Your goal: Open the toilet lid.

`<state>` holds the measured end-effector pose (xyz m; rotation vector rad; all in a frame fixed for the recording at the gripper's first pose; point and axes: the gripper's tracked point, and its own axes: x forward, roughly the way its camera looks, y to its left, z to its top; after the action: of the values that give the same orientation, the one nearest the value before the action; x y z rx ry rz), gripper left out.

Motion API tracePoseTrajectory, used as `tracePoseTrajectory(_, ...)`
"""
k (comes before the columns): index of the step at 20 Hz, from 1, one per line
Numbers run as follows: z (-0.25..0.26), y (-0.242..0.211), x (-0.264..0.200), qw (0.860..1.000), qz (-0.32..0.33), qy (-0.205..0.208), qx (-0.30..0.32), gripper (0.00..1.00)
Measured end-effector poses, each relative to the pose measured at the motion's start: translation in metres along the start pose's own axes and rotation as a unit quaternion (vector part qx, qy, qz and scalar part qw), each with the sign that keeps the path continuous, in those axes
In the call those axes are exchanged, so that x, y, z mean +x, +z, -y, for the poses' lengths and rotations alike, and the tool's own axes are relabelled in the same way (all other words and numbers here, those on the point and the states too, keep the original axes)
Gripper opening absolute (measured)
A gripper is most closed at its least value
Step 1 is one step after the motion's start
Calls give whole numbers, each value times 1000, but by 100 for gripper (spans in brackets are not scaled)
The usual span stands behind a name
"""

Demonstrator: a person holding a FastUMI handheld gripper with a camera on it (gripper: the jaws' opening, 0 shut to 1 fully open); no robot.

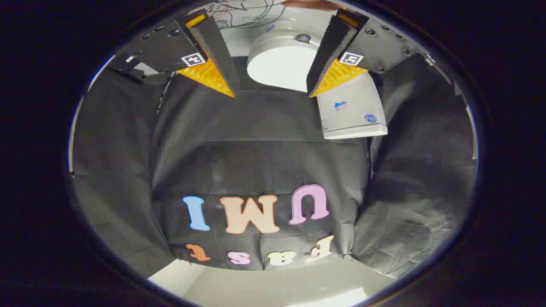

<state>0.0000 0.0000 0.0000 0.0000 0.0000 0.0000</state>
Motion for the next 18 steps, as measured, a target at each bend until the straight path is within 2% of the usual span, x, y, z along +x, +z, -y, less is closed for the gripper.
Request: tracePoseTrajectory(18, 0, 0, 0, 1000, 0, -1, 0, 98)
